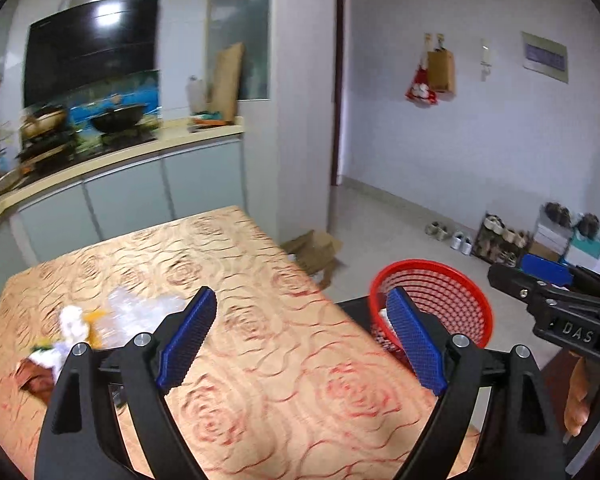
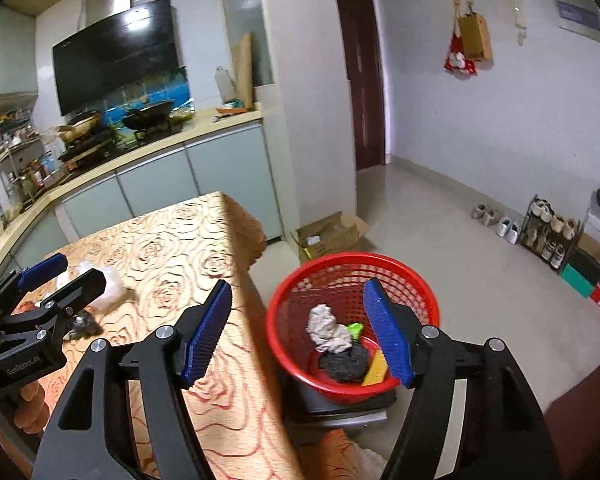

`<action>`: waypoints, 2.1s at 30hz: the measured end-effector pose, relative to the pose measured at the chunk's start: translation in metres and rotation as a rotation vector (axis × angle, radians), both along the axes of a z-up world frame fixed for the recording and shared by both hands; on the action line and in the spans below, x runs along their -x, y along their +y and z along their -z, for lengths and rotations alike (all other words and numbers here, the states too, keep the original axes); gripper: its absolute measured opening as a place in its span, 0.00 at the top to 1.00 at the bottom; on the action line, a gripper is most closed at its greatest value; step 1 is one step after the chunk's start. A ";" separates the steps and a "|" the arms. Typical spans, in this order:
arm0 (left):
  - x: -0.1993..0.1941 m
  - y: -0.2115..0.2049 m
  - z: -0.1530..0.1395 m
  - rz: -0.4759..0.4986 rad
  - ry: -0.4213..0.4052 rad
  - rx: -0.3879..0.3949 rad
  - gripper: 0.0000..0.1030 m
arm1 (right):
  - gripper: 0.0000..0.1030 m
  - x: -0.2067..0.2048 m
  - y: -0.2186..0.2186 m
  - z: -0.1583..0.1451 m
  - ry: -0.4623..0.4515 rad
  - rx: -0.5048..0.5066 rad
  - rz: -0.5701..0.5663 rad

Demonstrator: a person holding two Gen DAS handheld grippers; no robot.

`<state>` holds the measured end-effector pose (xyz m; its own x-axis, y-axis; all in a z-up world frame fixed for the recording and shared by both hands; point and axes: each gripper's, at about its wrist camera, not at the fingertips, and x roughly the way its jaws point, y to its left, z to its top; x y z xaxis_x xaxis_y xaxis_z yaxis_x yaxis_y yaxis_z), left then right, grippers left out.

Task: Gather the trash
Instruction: 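Bring both tools back over the table toward the remaining trash, then close the left tool on the brown cloth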

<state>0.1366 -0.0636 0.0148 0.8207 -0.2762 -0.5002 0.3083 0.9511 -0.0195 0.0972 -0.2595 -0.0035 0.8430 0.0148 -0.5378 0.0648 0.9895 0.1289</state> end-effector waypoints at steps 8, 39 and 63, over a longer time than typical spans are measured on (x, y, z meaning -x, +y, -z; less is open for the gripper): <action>0.015 0.052 -0.004 -0.129 -0.024 0.011 0.18 | 0.32 0.002 0.037 -0.007 -0.018 -0.002 -0.085; 0.056 0.235 0.035 -0.517 0.051 -0.006 0.18 | 0.31 -0.015 0.126 -0.004 0.024 -0.019 -0.312; -0.024 0.240 0.074 -0.455 0.159 -0.019 0.58 | 0.31 -0.038 0.137 0.010 0.072 -0.013 -0.309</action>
